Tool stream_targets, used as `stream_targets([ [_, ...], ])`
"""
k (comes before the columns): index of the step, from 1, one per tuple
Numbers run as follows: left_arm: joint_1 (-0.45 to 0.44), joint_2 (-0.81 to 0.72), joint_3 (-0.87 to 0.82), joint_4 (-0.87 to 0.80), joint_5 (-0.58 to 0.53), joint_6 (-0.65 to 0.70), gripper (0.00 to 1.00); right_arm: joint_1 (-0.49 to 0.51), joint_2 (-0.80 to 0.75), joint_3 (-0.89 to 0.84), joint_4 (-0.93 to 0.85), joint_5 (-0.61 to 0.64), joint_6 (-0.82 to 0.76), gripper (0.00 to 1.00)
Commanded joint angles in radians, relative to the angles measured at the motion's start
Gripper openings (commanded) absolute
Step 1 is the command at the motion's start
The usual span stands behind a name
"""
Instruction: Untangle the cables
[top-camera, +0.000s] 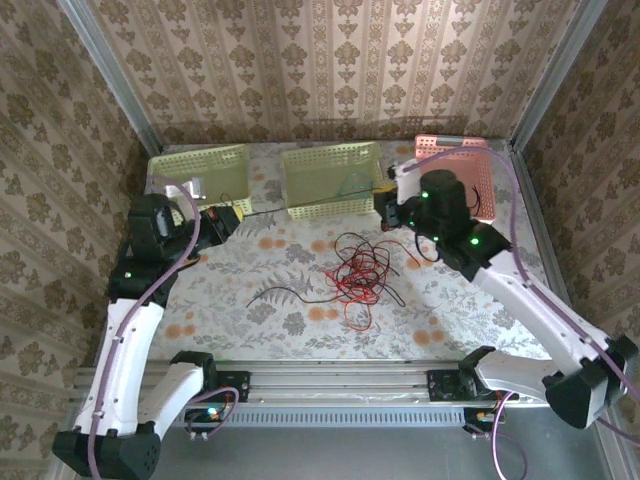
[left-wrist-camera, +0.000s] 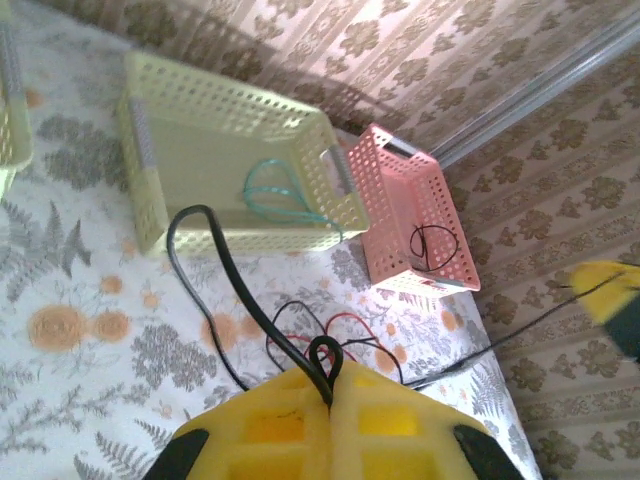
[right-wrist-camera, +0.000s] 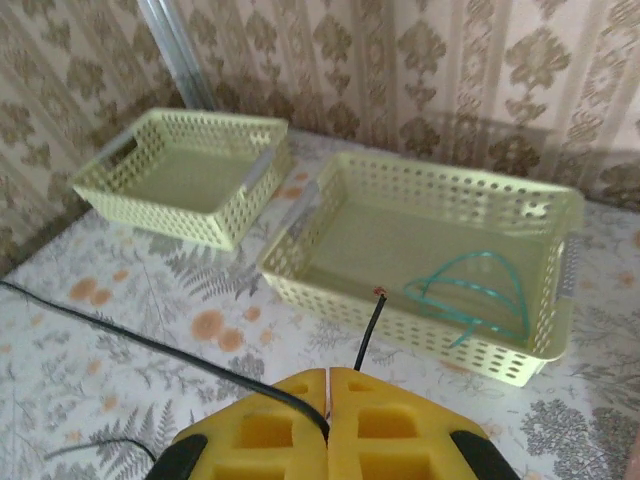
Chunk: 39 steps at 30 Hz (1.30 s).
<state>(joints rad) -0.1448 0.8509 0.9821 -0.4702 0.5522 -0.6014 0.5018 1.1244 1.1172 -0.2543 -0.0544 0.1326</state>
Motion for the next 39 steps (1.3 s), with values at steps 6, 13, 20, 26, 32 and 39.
stream_targets([
  [6,0.052,0.011,-0.136,0.112,0.011,-0.097,0.30,-0.084,-0.076,0.081,-0.048,0.037,0.101,0.00],
  [13,0.052,0.022,-0.146,0.183,0.128,-0.097,0.83,-0.087,0.050,0.345,-0.053,0.022,0.146,0.00],
  [20,0.051,-0.006,-0.177,0.151,0.141,-0.071,0.83,-0.204,0.216,0.682,-0.223,0.098,0.176,0.00],
  [26,0.052,-0.027,-0.200,0.139,0.159,-0.066,0.83,-0.342,0.315,0.814,-0.278,0.152,0.213,0.00],
  [32,0.053,-0.032,-0.201,0.117,0.164,-0.053,0.83,-0.407,0.445,0.954,-0.352,0.138,0.248,0.00],
  [39,0.053,-0.044,-0.225,0.114,0.161,-0.051,0.83,-0.437,0.566,1.040,-0.400,0.123,0.254,0.00],
])
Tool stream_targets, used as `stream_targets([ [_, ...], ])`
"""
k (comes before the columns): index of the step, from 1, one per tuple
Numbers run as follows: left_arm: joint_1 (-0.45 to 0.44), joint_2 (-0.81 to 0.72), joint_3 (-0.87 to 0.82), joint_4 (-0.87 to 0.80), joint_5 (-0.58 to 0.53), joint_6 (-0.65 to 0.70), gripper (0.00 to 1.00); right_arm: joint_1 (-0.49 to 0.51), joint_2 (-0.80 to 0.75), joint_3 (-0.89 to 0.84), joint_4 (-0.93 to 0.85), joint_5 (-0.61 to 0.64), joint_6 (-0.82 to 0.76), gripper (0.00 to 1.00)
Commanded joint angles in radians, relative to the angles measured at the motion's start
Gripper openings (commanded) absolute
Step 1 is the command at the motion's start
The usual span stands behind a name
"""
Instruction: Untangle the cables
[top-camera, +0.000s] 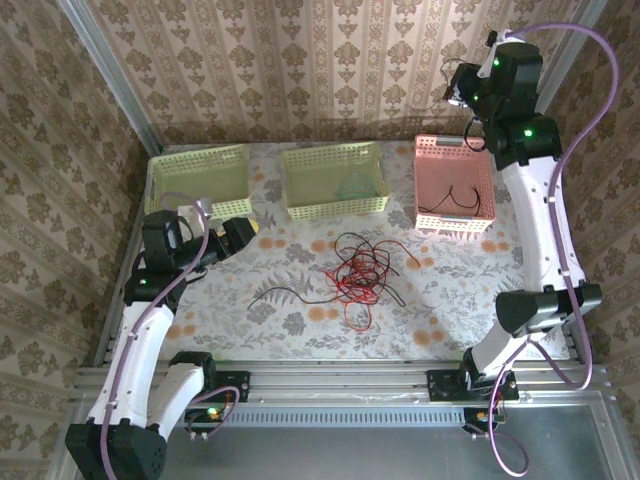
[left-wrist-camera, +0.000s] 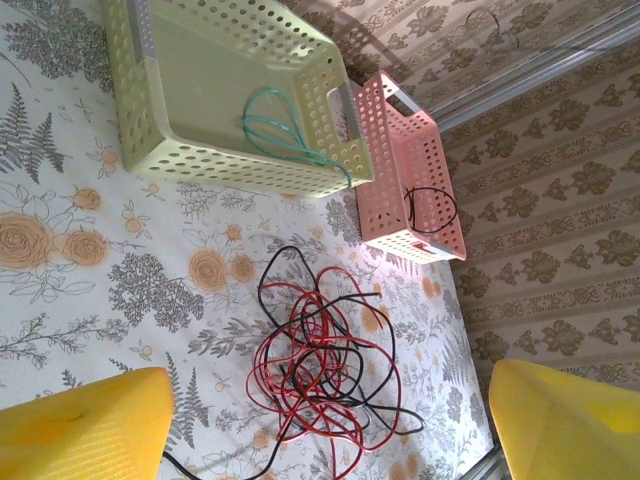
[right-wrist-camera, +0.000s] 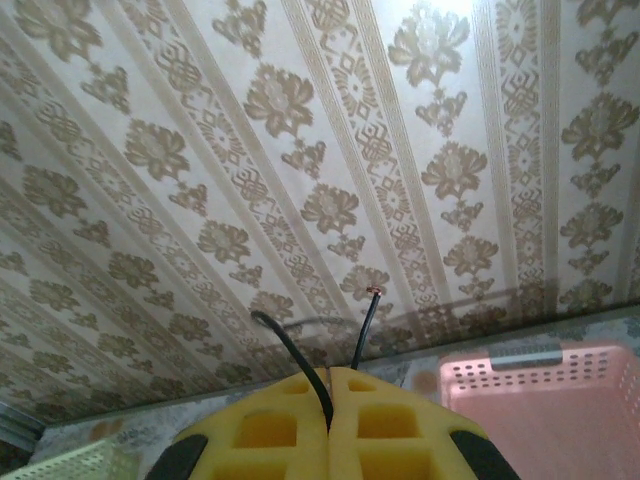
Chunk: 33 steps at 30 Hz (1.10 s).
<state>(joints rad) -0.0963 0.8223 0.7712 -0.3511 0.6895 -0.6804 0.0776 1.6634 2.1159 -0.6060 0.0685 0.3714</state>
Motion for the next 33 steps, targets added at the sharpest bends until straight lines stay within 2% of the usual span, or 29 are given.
stream_targets([
  [1,0.003,-0.016,-0.015,-0.004,0.024,0.028,0.83,-0.017,0.039,0.044,-0.057,0.005,0.012,0.00],
  [5,0.004,-0.016,-0.024,0.007,0.024,0.024,0.83,-0.031,0.054,-0.027,-0.067,0.044,-0.003,0.00],
  [11,0.003,-0.006,-0.031,0.010,0.030,0.026,0.84,-0.063,-0.066,-0.300,0.056,0.103,0.006,0.00],
  [18,0.004,0.013,-0.044,0.043,0.038,0.013,0.84,-0.067,-0.155,-0.538,0.142,0.138,-0.008,0.00],
  [21,0.001,0.024,-0.042,0.041,0.045,0.013,0.84,-0.067,-0.151,-0.549,0.140,0.171,-0.017,0.00],
  [25,0.001,0.029,-0.045,0.045,0.047,0.010,0.84,-0.067,-0.074,-0.440,0.052,0.212,-0.012,0.01],
  [26,0.000,0.029,-0.048,0.050,0.044,0.004,0.84,-0.068,-0.048,-0.402,0.012,0.223,-0.005,0.12],
  [27,-0.001,0.028,-0.055,0.056,0.041,-0.003,0.84,-0.068,-0.020,-0.362,-0.032,0.226,0.005,0.34],
  [28,-0.005,0.029,-0.061,0.058,0.036,-0.008,0.85,-0.067,-0.002,-0.337,-0.068,0.223,0.014,0.44],
  [31,-0.022,0.029,-0.083,0.060,0.025,-0.014,0.94,-0.042,-0.050,-0.398,-0.057,0.241,0.021,0.57],
  [33,-0.046,0.032,-0.096,0.063,0.010,-0.014,0.96,-0.031,-0.117,-0.477,-0.019,0.235,0.029,0.60],
])
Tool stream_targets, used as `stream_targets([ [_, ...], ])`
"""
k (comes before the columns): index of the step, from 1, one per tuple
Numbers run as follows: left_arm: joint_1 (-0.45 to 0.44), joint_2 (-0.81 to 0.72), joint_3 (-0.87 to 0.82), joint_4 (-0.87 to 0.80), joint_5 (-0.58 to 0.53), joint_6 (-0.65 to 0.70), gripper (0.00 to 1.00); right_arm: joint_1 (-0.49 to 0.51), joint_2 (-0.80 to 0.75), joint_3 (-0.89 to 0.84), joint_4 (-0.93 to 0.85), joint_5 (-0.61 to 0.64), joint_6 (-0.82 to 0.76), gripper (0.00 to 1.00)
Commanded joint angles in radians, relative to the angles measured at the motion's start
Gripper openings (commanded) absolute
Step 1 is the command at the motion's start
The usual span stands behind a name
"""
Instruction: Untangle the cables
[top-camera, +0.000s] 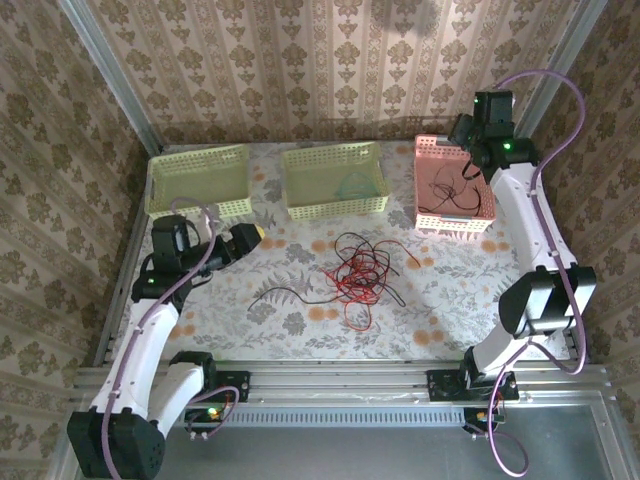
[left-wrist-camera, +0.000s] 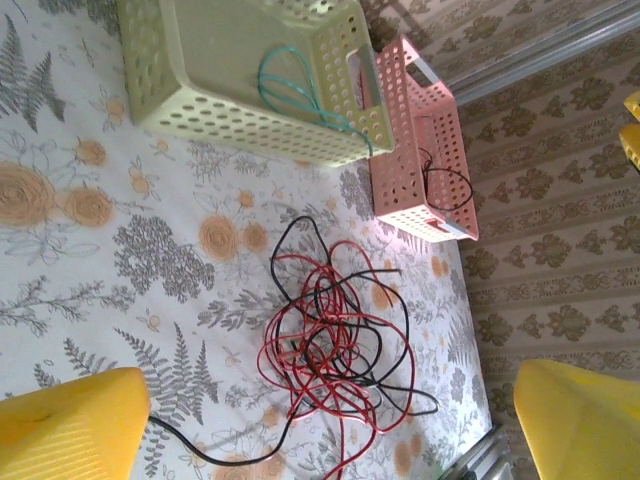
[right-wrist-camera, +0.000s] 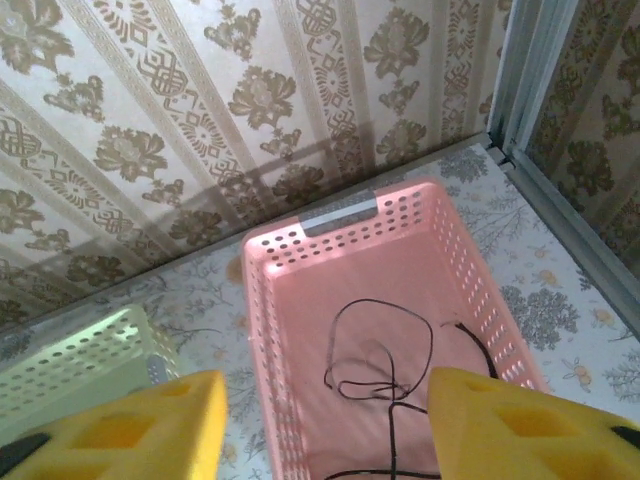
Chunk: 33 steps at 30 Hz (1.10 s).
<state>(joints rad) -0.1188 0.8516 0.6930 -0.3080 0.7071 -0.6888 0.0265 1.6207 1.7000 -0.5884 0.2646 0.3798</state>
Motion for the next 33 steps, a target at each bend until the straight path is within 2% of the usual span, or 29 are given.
stream_targets([
  [1,-0.045,0.009,-0.024,0.024,-0.022,-0.009,0.97,0.030,-0.112,-0.098,-0.027,0.036,0.026,0.60],
  [4,-0.144,0.051,-0.029,0.037,-0.097,-0.001,0.97,0.110,-0.270,-0.259,0.039,0.006,0.011,0.60],
  [7,-0.303,0.144,-0.014,0.046,-0.192,0.028,0.91,0.259,-0.425,-0.475,0.158,-0.126,-0.050,0.59],
  [11,-0.499,0.299,0.024,0.057,-0.293,0.070,0.82,0.399,-0.538,-0.707,0.189,-0.331,-0.037,0.58],
  [16,-0.649,0.458,0.083,0.113,-0.335,0.097,0.79,0.528,-0.617,-0.903,0.182,-0.384,0.020,0.58],
  [21,-0.707,0.576,0.180,0.120,-0.337,0.146,0.80,0.561,-0.675,-1.022,0.179,-0.412,0.084,0.58],
  [24,-0.717,0.657,0.251,0.112,-0.317,0.170,0.78,0.581,-0.676,-1.080,0.210,-0.435,0.117,0.58],
  [28,-0.731,0.752,0.334,0.093,-0.329,0.202,0.73,0.600,-0.645,-1.119,0.250,-0.402,0.130,0.56],
  [30,-0.735,0.795,0.367,0.083,-0.340,0.213,0.67,0.602,-0.626,-1.127,0.264,-0.387,0.132,0.51],
  [31,-0.736,0.815,0.385,0.074,-0.348,0.221,0.61,0.604,-0.618,-1.129,0.265,-0.378,0.130,0.47],
  [33,-0.740,0.845,0.416,0.047,-0.366,0.236,0.51,0.604,-0.611,-1.128,0.257,-0.350,0.130,0.34],
])
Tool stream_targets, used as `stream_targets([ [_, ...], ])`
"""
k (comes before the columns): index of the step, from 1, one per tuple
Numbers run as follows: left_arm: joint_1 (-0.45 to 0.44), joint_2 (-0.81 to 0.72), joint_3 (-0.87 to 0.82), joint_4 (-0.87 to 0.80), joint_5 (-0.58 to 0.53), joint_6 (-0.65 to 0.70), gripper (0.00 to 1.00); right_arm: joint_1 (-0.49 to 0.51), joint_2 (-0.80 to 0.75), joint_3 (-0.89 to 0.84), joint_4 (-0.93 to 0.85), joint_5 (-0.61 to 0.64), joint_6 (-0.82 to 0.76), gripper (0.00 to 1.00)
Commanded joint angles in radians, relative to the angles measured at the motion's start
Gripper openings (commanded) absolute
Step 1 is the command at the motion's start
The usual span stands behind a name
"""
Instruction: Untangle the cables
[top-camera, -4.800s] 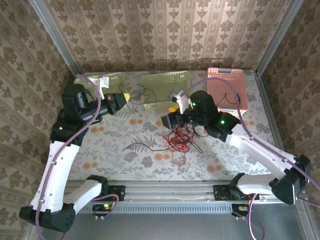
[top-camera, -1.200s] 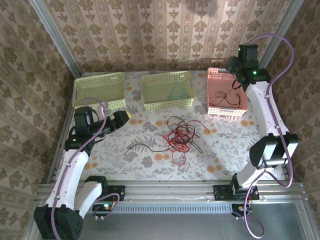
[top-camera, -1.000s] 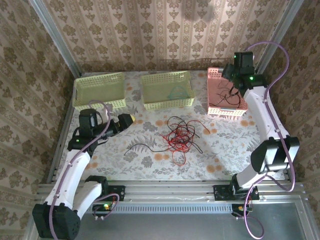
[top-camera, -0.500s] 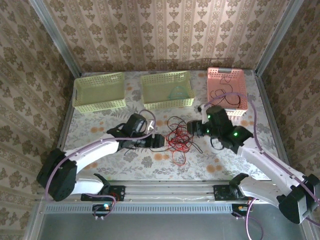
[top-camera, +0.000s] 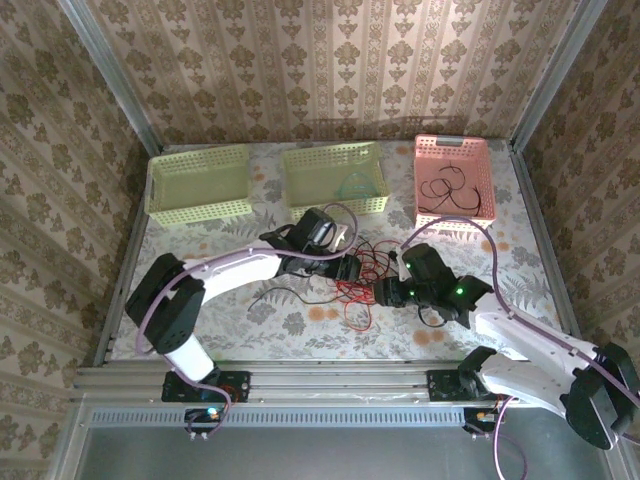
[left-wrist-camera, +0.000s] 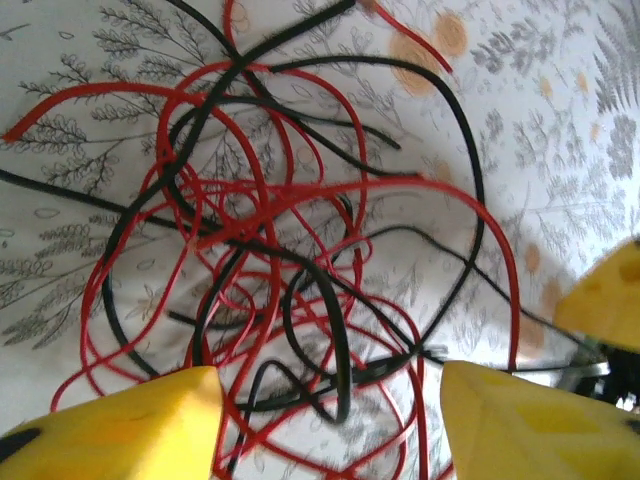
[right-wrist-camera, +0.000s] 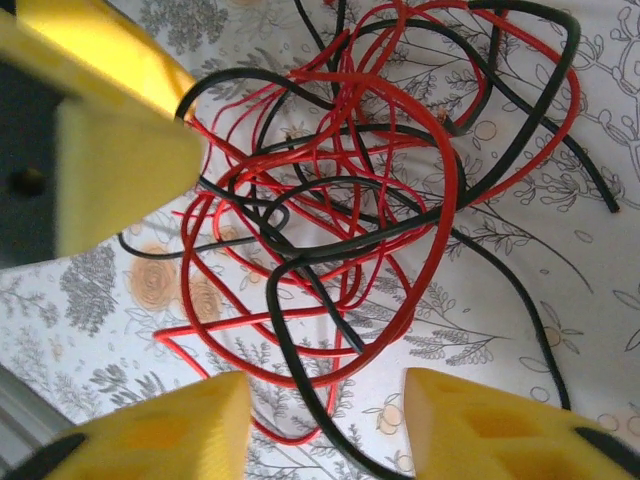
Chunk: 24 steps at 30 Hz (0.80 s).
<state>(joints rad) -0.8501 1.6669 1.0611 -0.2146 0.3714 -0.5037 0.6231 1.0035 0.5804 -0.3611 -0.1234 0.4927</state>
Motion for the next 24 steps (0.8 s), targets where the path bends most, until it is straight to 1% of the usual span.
stream_targets([
  [1,-0.010,0.038,0.059,-0.059,-0.039,0.060,0.46,0.007,0.002,-0.008,0.024,0.048,0.014,0.27],
  [3,-0.010,0.036,0.062,-0.074,-0.059,0.072,0.37,0.007,-0.016,-0.010,0.015,0.070,0.013,0.15],
  [5,-0.011,0.014,0.060,-0.090,-0.085,0.082,0.25,0.007,-0.041,-0.016,0.012,0.098,0.013,0.08],
  [8,-0.010,-0.037,0.051,-0.112,-0.120,0.094,0.07,0.008,-0.064,-0.022,0.010,0.135,0.017,0.00],
  [9,-0.010,-0.054,0.055,-0.124,-0.124,0.099,0.02,0.007,-0.067,-0.023,0.010,0.147,0.021,0.00],
  [10,-0.010,-0.076,0.060,-0.139,-0.126,0.104,0.00,0.006,-0.069,-0.024,0.011,0.166,0.027,0.00],
  [15,0.001,-0.214,0.122,-0.234,-0.148,0.146,0.00,0.000,-0.036,-0.019,0.006,0.255,0.069,0.00],
  [18,0.036,-0.315,0.163,-0.291,-0.163,0.172,0.00,-0.010,-0.026,-0.017,-0.016,0.337,0.115,0.00],
  [21,0.115,-0.421,0.175,-0.318,-0.152,0.153,0.00,-0.063,-0.025,-0.029,-0.012,0.330,0.144,0.00],
  [22,0.158,-0.456,0.176,-0.322,-0.137,0.143,0.00,-0.087,-0.025,-0.035,-0.007,0.314,0.151,0.00],
  [24,0.236,-0.513,0.180,-0.313,-0.065,0.124,0.00,-0.124,-0.022,-0.048,0.015,0.280,0.159,0.00],
])
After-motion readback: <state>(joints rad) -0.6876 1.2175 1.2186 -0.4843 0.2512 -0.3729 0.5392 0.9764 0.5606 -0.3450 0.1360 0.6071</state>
